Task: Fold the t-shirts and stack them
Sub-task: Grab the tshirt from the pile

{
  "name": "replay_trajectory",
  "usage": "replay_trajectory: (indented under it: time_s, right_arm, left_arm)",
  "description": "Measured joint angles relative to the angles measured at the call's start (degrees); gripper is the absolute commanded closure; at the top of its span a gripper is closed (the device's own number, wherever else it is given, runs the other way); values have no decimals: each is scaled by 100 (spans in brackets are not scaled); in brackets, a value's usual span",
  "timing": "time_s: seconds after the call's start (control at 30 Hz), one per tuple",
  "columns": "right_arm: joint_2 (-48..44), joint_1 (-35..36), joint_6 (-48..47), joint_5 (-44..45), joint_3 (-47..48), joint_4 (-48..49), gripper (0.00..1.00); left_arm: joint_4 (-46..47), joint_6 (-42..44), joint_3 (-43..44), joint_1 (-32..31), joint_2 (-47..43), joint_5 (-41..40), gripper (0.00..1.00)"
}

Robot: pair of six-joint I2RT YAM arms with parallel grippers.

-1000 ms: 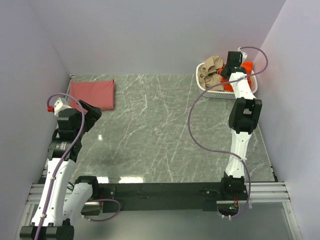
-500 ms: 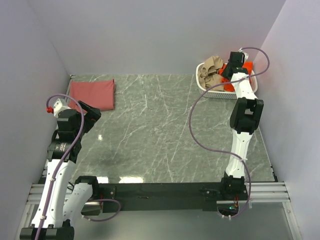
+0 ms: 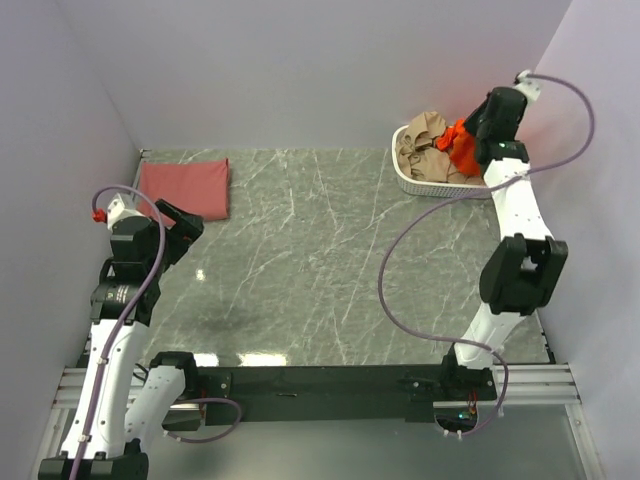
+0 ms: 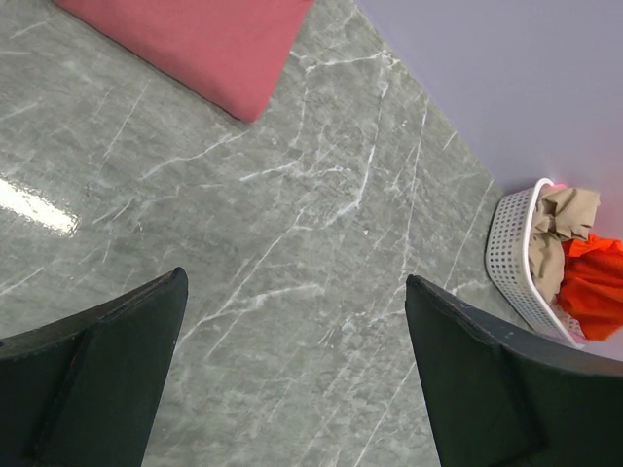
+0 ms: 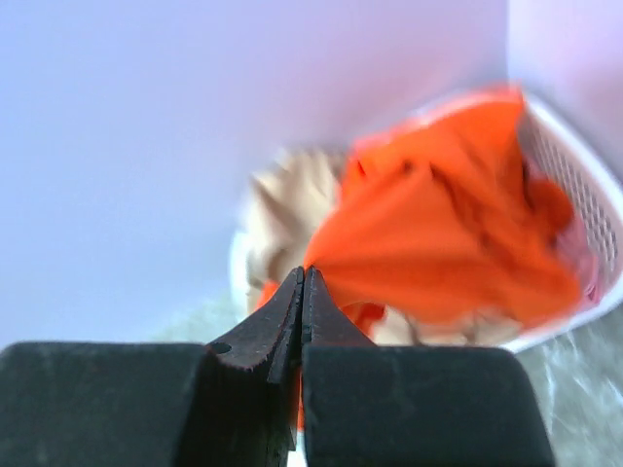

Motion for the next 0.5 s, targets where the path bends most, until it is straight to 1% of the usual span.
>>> replay_trajectory:
  time_s: [0.07, 0.17, 0.23, 0.33, 0.43, 0.5]
  right_arm:
    - [-332, 11, 20, -52, 94, 70, 100]
    - [-562, 15, 39, -146, 455, 11, 100]
    - [-597, 44, 33, -181, 874, -133, 100]
    - [-590, 210, -92, -170, 1788, -573, 100]
    - [-643, 623, -275, -131, 2660, -785, 100]
    - [-885, 1108, -389, -138, 2889, -796, 100]
  left_arm:
    - [-52, 4, 55, 0, -17, 7, 1]
    - [-98, 44, 68, 0, -85, 52, 1]
    - [-129, 96, 68, 0, -146, 127, 1]
    - [-170, 142, 70, 0, -249, 260, 1]
    - [-221, 160, 68, 0, -334, 317, 1]
    - [-271, 181, 68, 0, -415, 352, 1]
